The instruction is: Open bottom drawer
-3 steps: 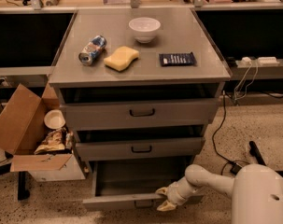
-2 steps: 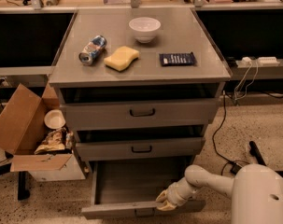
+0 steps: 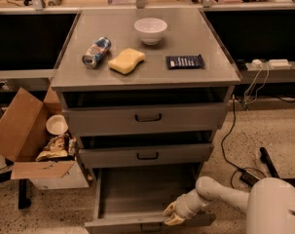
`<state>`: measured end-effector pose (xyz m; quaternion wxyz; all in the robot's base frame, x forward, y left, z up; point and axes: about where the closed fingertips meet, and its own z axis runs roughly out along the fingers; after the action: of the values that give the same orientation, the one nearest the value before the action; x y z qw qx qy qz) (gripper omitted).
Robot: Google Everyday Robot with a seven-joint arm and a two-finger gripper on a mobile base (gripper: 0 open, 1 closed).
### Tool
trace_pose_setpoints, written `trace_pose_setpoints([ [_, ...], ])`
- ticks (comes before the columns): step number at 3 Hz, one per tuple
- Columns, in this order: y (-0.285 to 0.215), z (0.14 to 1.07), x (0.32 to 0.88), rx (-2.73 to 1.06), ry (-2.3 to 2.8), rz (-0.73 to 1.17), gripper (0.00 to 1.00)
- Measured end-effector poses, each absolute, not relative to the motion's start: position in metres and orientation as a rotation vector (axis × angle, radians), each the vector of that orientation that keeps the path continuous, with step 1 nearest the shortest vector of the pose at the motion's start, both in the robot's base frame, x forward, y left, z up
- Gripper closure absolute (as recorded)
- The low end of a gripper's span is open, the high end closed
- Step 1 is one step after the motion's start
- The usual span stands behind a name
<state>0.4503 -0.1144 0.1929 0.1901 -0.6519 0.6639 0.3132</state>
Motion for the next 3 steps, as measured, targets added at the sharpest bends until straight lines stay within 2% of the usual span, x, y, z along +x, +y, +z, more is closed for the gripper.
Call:
trace_pose_setpoints([
  [3,-0.1143,0.1928,0.4502,-1.831,1.864,0.881,0.15],
])
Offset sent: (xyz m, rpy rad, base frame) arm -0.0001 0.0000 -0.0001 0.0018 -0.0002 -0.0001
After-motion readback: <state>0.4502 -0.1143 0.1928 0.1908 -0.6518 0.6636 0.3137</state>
